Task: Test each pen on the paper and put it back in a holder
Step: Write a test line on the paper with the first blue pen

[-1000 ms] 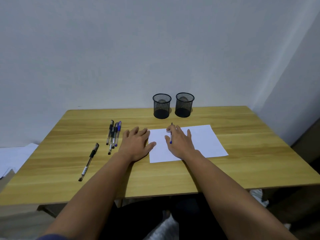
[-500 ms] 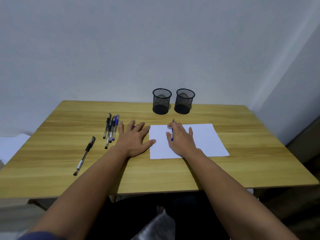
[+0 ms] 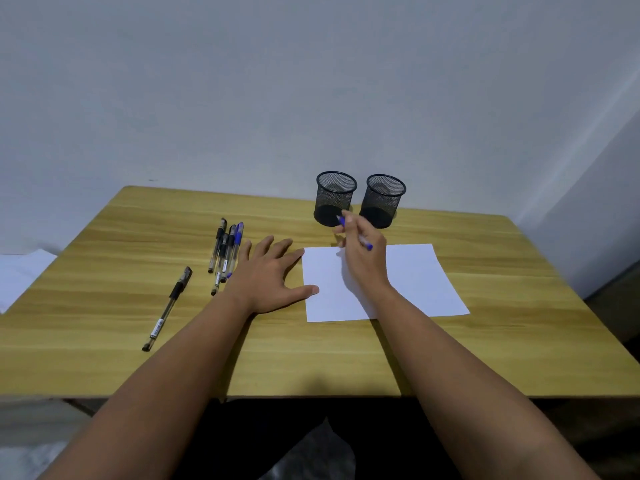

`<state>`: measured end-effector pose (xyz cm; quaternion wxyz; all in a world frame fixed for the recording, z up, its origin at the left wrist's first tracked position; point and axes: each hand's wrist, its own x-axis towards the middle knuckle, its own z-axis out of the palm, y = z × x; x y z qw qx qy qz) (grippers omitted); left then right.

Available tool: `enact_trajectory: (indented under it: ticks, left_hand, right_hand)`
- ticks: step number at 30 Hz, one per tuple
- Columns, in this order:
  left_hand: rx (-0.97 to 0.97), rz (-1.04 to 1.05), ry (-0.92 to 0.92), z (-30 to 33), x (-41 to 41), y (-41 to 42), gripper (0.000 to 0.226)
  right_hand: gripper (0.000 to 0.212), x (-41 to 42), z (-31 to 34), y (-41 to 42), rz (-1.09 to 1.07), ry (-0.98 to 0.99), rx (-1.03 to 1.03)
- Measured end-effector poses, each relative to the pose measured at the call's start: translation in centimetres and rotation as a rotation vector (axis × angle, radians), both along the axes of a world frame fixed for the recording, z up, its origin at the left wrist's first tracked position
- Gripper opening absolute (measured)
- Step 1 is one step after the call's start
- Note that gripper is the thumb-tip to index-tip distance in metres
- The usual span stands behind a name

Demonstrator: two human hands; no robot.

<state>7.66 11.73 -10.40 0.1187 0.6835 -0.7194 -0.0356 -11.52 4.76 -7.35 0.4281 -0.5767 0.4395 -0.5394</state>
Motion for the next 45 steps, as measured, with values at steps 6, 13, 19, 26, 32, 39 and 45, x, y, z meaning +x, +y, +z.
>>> enact_trajectory:
  ticks: [6,13,19,26,32,39,45]
  left_hand:
    - [-0.019,0.008,0.031,-0.1,0.0,-0.1,0.097]
    - [-0.024,0.003,0.037,-0.2,0.1,-0.2,0.096]
    - [-0.026,-0.007,0.034,-0.2,0.1,-0.1,0.096]
    - [-0.033,-0.006,0.042,-0.1,0.1,-0.1,0.097]
    - [-0.031,-0.007,0.037,0.0,0.1,-0.1,0.096]
    - [-0.029,-0.005,0.037,0.0,0.1,-0.1,0.096]
    - [-0.012,-0.002,0.029,-0.1,0.1,-0.2,0.098]
  right_hand:
    - [0.035,3.8,0.3,-2.5,0.064,-0.105,0.142]
    - [0.03,4.2,-2.7,-3.7,0.158,0.008,0.195]
    - [0.044,4.1,-3.6,-3.8,0.134,0.025,0.113]
    - [0.04,4.0,-3.6,-3.7,0.115,0.126,0.106]
    - [0.039,4.1,-3.8,-3.9,0.126,0.178,0.082]
    - [0.038,4.2,-3.9,-4.0,0.136,0.262,0.082]
    - [0.034,4.2,-3.8,-4.0,0.109,0.275,0.079]
